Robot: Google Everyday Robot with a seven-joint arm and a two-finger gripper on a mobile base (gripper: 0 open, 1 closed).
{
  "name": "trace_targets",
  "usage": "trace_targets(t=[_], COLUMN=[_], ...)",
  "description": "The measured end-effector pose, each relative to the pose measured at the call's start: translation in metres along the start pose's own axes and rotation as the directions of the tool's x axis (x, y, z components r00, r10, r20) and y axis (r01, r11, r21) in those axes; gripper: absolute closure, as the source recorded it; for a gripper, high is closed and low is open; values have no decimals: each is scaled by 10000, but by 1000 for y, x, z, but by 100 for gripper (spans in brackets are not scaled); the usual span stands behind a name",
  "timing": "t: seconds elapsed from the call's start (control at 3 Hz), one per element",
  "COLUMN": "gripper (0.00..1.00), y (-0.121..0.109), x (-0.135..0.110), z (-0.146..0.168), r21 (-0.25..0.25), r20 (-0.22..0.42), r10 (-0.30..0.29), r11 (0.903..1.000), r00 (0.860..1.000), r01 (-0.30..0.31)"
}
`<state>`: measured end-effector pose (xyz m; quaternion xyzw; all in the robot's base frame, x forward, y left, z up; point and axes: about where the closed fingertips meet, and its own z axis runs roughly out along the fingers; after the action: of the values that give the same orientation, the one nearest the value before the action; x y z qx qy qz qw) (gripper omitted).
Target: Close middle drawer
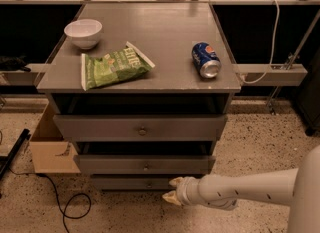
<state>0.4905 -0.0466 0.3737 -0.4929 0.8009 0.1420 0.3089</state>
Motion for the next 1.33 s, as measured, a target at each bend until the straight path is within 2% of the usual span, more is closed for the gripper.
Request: trace_targets(t=[0.33, 0.67, 1.33], gripper=[73, 96, 100], y=[4, -2, -41], x=[4, -1, -15], z=[-6, -10, 3], r21=[26, 251, 662], r20=[154, 215, 68], r10=[231, 160, -31], r11=[9997, 9995, 9978], r00=[9996, 9996, 10000], r01=[-231, -166, 27])
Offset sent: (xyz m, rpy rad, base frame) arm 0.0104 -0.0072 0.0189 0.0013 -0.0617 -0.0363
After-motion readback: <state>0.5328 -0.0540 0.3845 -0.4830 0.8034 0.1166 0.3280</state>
